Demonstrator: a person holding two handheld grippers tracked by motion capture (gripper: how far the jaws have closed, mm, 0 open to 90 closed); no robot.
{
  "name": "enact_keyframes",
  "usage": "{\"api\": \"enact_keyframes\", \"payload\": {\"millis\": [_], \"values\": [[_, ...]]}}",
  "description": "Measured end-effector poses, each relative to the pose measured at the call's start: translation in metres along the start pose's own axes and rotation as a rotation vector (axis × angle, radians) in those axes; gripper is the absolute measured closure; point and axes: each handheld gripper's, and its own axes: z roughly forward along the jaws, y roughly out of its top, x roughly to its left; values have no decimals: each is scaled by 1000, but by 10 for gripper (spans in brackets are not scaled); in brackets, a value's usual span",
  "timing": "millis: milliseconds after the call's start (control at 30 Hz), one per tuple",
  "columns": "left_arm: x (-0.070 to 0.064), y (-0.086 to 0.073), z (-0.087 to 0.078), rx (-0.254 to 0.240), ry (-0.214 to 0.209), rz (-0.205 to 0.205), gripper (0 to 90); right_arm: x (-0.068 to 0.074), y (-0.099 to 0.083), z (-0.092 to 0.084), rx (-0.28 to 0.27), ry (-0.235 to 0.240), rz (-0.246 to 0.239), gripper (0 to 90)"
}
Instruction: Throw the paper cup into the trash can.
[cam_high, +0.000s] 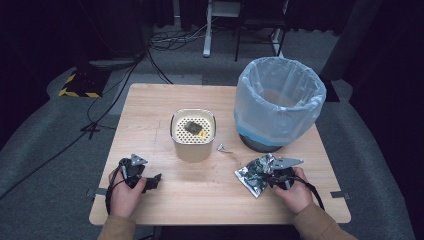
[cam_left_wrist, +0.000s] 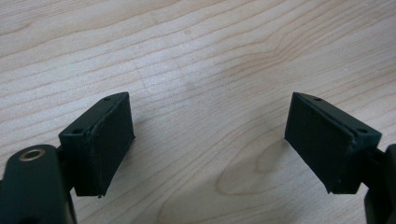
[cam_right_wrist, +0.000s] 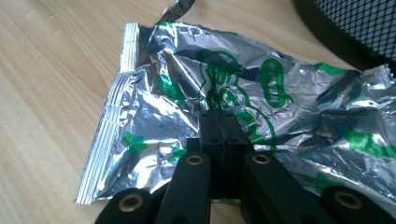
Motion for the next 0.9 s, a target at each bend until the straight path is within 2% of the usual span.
{"api": "enact_keyframes", "payload": {"millis": [67,167,200,400,600,767,900], "values": [[0,0,0,1,-2,-3,159,0,1,0,7,-1,-4,900],[0,0,0,-1,-3,-4,159,2,7,-13,-37,19,8,900],[0,0,0,-1,-3,-4,159,2,9,-17,-54,22,-6,900],[0,0,0,0,-3,-5,162,10,15,-30,-83,51,-26,900],[0,0,0,0,-3,-4,161,15,20,-40,-118,65,-21,900],[0,0,0,-1,-3,-4,161,22,30,-55,-159,91,-21,900],[0,0,0,-2,-3,-3,161,29,39,-68,-199,117,-40,900]]}}
